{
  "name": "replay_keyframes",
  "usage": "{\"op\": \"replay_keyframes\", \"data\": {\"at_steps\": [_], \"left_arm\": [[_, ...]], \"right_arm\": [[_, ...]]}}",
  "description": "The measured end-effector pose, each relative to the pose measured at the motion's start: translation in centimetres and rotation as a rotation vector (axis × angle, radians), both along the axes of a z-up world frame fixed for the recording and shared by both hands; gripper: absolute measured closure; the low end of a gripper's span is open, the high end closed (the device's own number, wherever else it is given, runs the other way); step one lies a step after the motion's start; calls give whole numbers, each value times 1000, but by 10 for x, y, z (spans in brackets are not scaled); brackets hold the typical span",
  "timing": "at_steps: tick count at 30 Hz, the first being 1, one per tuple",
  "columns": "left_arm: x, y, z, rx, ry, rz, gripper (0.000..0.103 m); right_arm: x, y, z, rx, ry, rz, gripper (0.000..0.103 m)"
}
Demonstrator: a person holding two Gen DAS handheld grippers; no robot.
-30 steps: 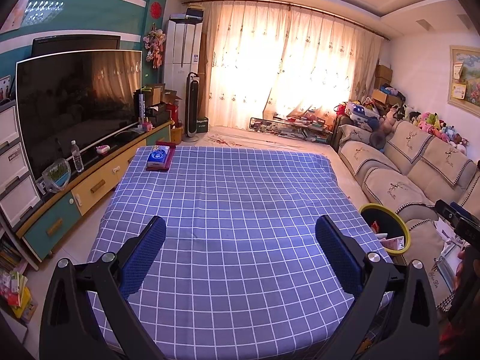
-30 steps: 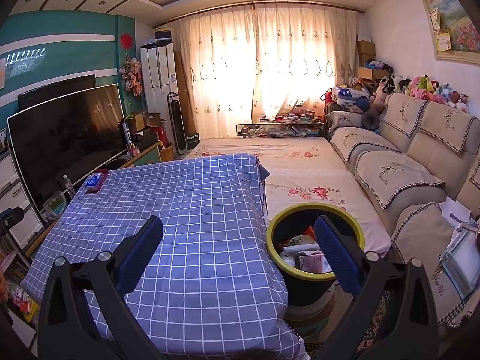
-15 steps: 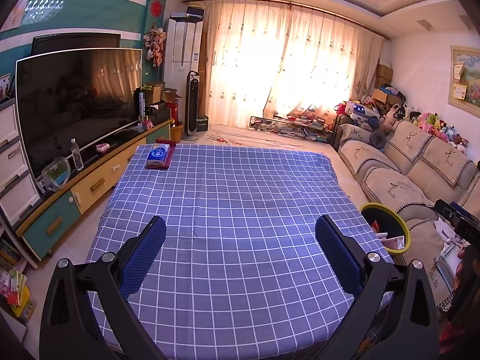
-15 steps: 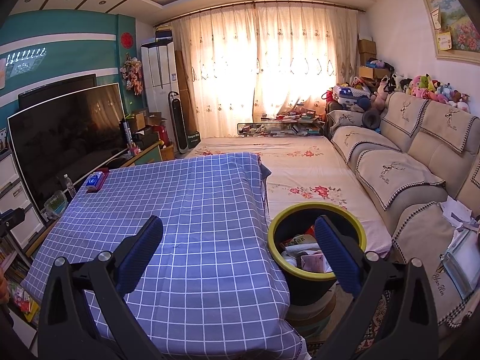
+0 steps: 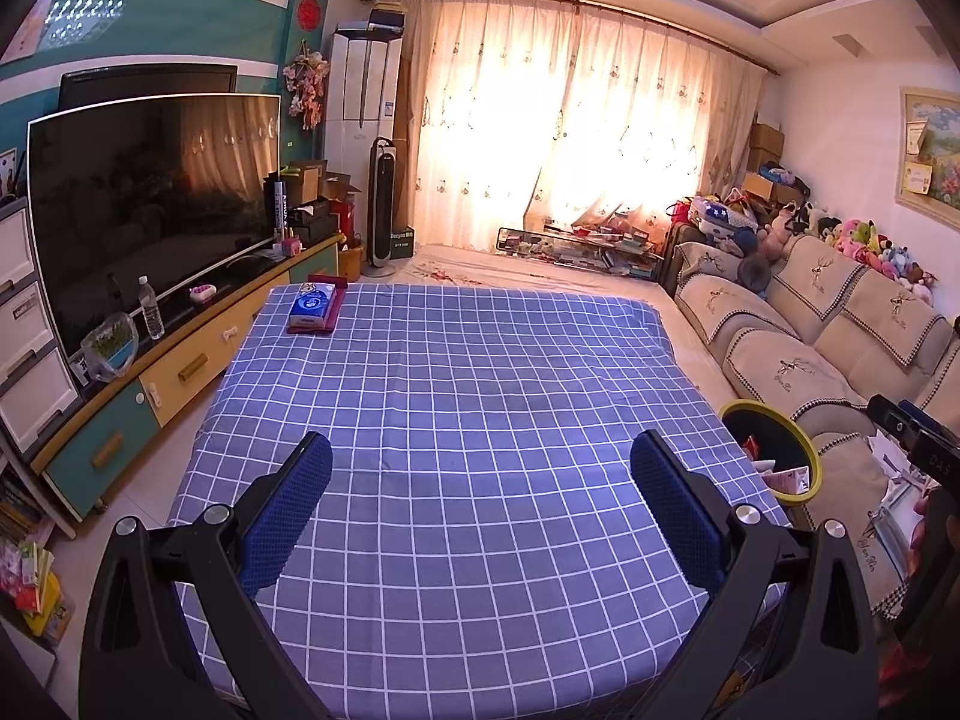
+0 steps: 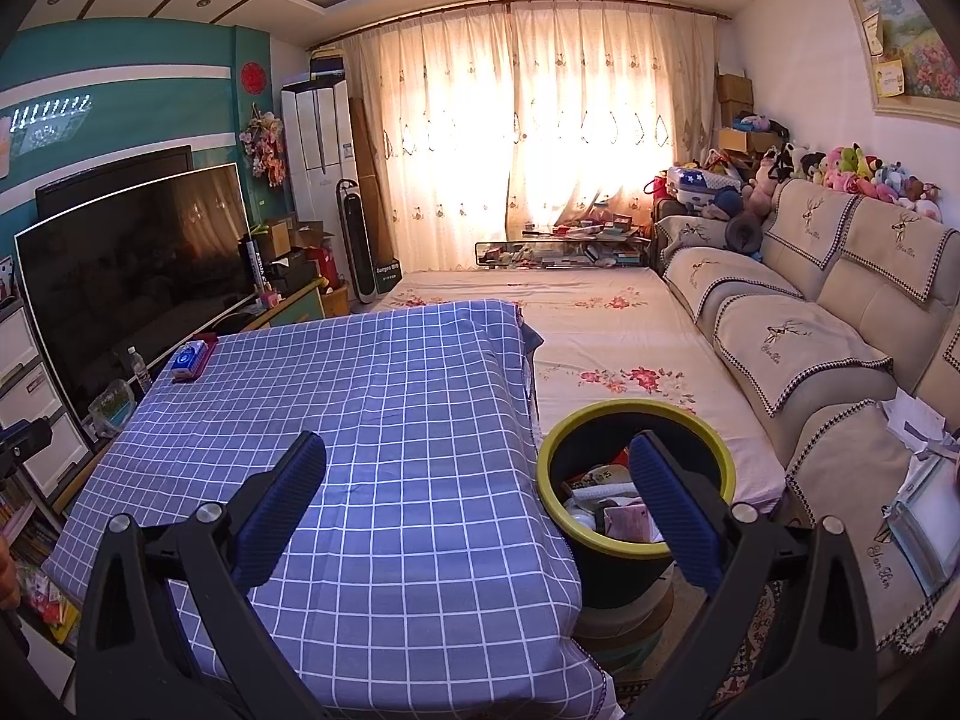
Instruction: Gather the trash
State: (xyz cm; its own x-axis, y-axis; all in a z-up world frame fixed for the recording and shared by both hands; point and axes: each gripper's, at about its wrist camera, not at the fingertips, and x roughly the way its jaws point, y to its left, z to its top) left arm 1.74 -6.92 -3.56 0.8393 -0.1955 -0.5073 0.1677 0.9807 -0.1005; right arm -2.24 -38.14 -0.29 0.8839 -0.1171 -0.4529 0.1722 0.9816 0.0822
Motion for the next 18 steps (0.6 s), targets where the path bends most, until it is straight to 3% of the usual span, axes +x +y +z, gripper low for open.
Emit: {"op": "replay_keyframes", "data": {"at_steps": [18], "left_arm": [[3,-2,-4,3,7,-6,5]], "right_arm": [[1,-1,-3,1,6,1,7]]}}
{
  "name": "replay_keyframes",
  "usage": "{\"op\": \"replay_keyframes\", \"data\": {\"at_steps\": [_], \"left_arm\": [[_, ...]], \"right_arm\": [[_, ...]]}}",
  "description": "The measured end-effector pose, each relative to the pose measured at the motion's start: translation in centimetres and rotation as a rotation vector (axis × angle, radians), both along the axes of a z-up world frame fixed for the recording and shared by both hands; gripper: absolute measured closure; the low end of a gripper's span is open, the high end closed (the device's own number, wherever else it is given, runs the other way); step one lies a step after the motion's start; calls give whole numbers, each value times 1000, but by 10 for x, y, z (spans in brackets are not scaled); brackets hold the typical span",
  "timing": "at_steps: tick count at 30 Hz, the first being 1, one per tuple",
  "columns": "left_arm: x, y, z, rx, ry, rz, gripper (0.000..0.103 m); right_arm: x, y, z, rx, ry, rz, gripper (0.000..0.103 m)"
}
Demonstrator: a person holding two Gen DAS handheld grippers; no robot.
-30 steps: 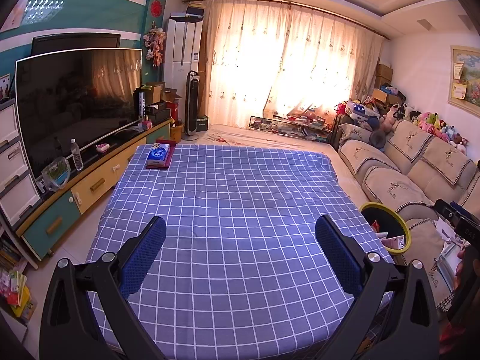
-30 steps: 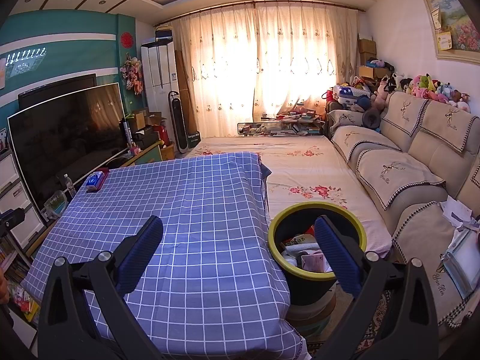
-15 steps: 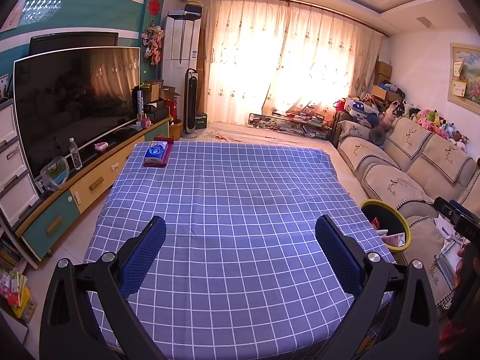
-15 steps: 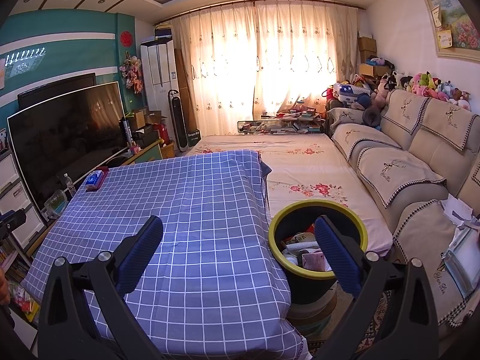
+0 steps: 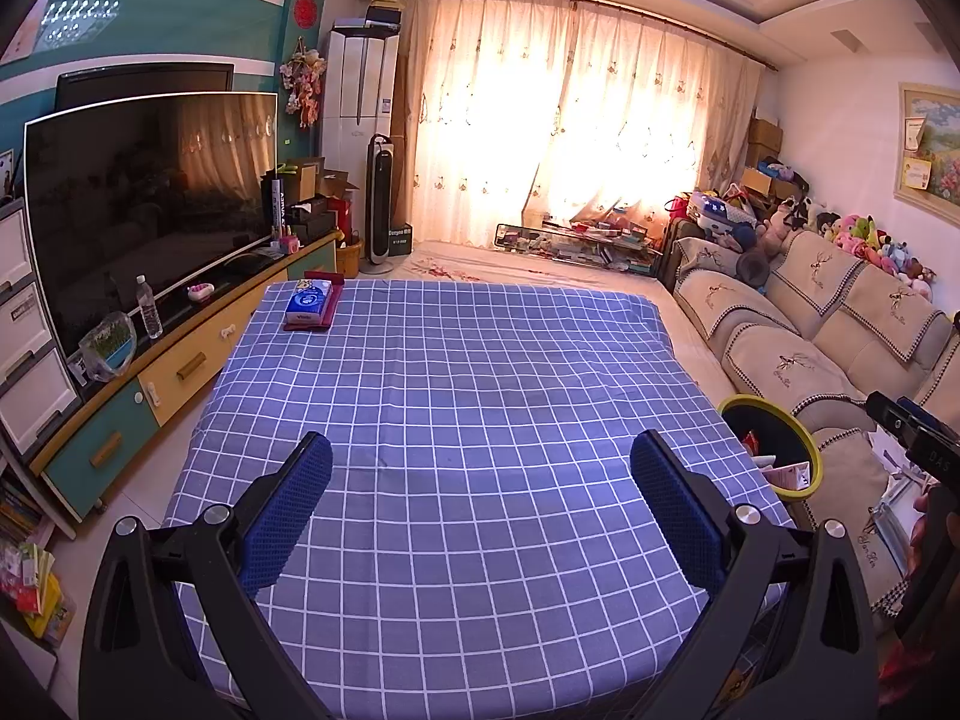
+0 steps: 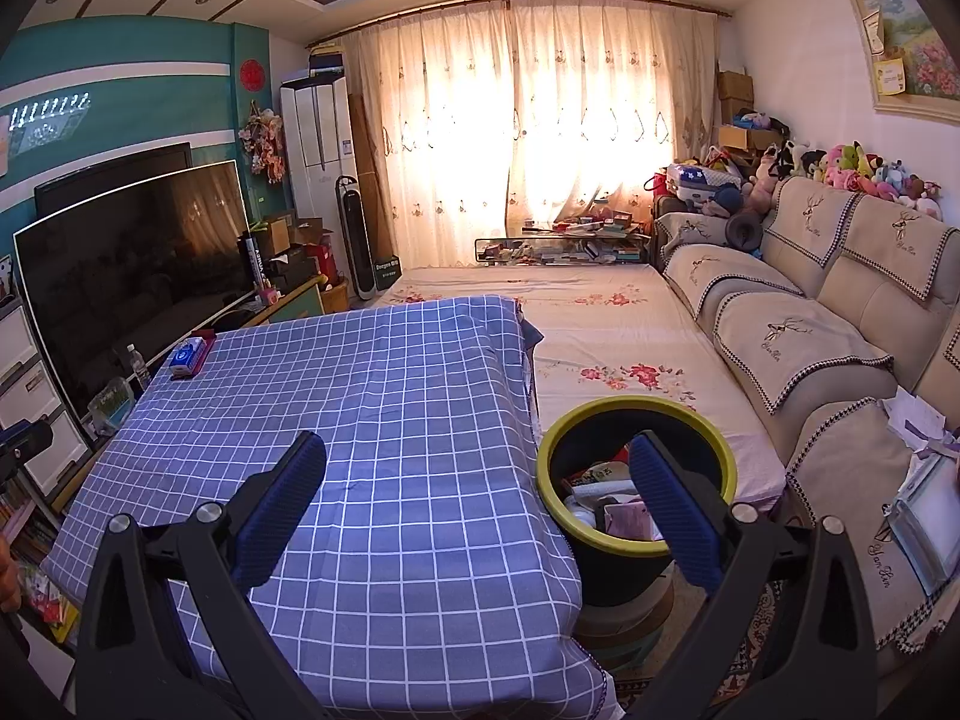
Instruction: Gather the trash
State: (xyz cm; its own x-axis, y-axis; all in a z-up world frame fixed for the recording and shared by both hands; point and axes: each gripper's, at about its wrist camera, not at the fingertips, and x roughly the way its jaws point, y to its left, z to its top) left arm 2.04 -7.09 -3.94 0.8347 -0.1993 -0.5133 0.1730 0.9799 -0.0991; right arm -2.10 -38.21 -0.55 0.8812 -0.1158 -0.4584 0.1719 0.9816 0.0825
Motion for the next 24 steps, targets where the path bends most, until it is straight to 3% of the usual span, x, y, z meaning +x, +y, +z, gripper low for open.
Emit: {"op": "replay_keyframes", "data": {"at_steps": [24], "left_arm": [[7,1,-7,-16,8,-13,5]], "right_arm": [[5,0,-12,0,18,6,7]]}}
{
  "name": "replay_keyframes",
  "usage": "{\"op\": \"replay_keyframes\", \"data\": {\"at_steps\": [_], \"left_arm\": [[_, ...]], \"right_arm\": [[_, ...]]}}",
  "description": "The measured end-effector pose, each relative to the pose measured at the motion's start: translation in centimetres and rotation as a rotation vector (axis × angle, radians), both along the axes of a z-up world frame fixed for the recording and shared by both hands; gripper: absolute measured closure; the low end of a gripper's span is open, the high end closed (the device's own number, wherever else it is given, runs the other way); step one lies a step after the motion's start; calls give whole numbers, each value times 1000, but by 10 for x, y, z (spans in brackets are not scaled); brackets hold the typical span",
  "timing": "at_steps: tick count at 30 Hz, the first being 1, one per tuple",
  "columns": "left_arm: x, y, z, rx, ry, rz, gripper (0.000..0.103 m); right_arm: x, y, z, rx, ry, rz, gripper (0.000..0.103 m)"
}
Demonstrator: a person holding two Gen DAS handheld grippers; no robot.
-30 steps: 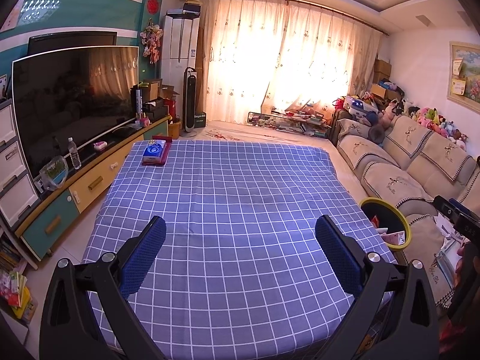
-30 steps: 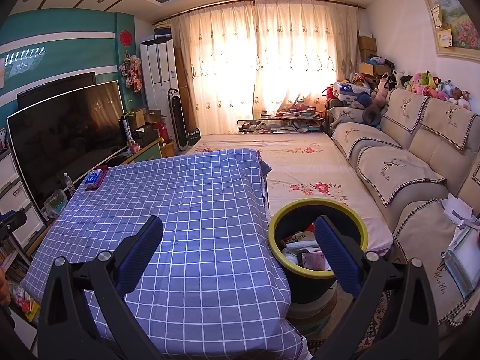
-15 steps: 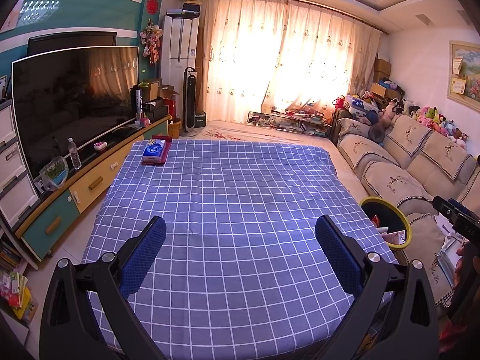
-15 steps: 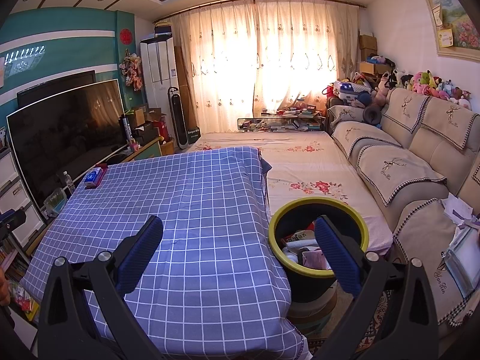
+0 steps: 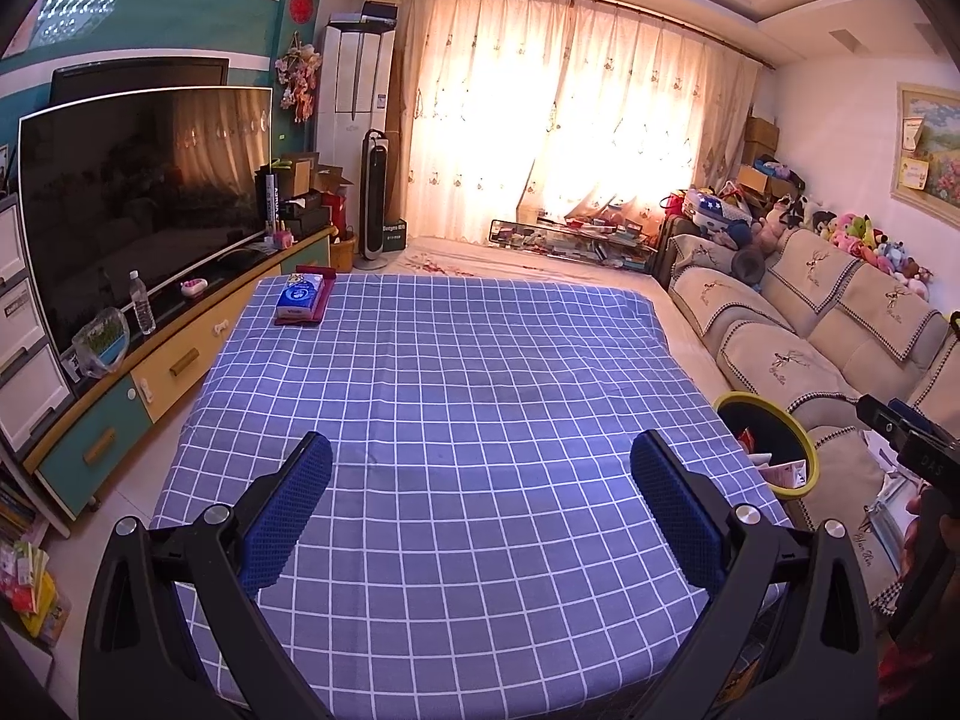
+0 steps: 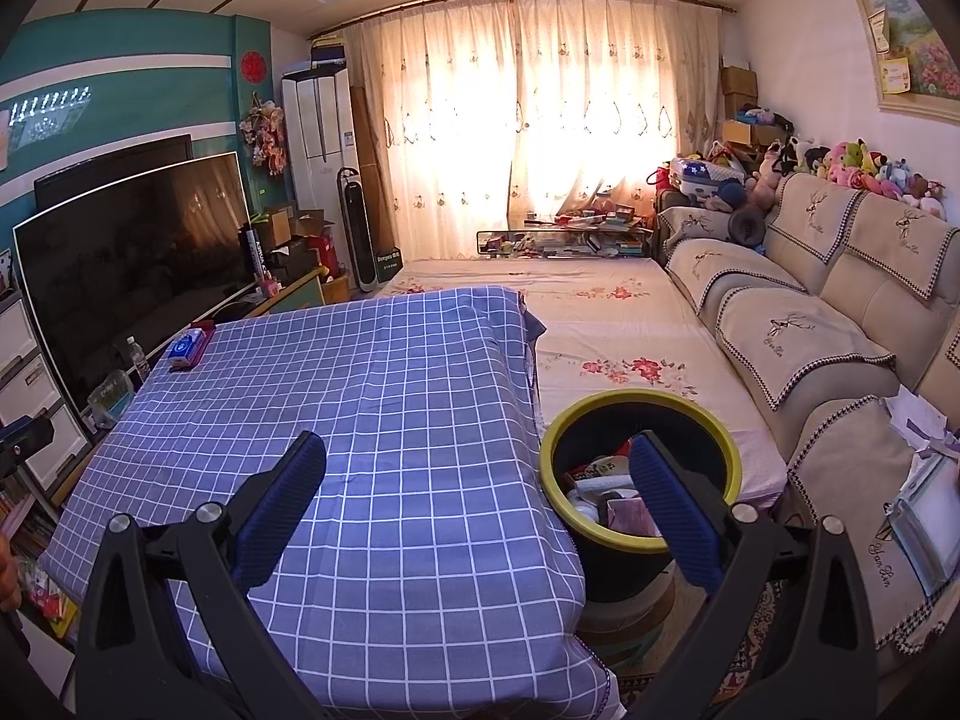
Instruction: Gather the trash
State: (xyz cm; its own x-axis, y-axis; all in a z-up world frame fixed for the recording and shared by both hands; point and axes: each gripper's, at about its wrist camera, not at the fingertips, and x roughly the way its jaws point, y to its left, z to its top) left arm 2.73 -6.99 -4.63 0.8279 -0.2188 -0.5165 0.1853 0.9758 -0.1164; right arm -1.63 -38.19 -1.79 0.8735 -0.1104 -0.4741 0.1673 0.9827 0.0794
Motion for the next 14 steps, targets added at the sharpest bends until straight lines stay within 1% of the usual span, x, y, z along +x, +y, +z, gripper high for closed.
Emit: {"op": "replay_keyframes", "data": {"at_steps": [2,4,8,10,12,14], "left_arm": [[0,0,-2,0,-5,-4,5],[3,-1,-4,16,-8,-3,5],[17,-1,-9,24,27,1,5],[37,2,-14,31,52,4,5],[60,4,-20,59,73,20,5],[87,6,-29,89,89,34,5]], "right_arm": [[1,0,-2,1,4,2,7],[3,0,-2,-2,9,4,7],[12,4,-5,-18,22,16,7],[28,7,-4,-27,31,36,7],[47,10,-4,-30,44,56,7],[77,14,-8,-16,65,91,7]]}}
